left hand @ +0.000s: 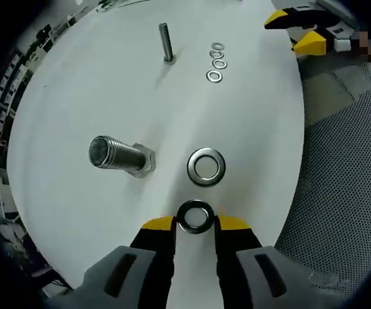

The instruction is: Place the washer onto the threaded stud by aligning its center hole with the stud, sliding it down to the base, and recovering from edge contact or off-axis alignment until the washer reaches the visible bottom stop.

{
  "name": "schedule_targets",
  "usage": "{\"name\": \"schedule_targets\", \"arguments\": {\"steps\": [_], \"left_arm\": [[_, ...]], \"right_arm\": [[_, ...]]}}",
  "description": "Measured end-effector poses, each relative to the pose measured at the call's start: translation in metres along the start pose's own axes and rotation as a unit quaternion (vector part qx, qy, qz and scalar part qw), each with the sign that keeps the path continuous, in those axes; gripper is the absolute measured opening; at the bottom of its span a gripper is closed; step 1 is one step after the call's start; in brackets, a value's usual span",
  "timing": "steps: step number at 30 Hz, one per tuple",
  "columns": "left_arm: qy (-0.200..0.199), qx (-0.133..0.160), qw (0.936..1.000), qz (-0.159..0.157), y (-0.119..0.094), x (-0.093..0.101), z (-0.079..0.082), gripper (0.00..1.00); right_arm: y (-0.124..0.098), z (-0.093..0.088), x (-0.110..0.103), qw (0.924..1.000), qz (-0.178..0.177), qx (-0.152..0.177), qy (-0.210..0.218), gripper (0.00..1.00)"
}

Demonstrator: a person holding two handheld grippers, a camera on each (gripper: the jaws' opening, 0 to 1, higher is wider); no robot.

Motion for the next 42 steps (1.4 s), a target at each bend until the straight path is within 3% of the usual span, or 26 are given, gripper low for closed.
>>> {"name": "schedule_targets", "arguments": {"steps": [16,27,32,42], "left_arm": [[-0.018,0.004,0.9998,0.004,-0.001,0.001,-0.003,0.19],[-0.048,0.047,0.9977,0.003,-0.002,-0.001,-0.013,0.19],[-0.044,0.053,0.9976,-0.002,-0.002,-0.001,-0.014,0.19],[-0.039,0.045,0.9982,-0.004,-0.002,-0.003,-0.012,0.19]], "right_arm": [[0.0,0.0,0.0,1.0,0.001,0.0,-0.003,0.39],[0.0,0.001,0.0,1.0,0.0,0.003,0.0,0.39],[-0.001,0.001,0.0,1.0,-0.001,0.003,0.002,0.39],[-0.001,0.001,0.0,1.0,-0.003,0.006,0.003,0.39]]}}
Point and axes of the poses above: the point that each gripper's makers call its tool centre point, and the gripper's own axes: y roughly forward along the fingers, x roughly to its right, z roughly out of its top, the point moved 9 cm from there along -y, roughly backward along the fingers, and after that the axes turned 14 degrees about -y, right-handed, at the moved point
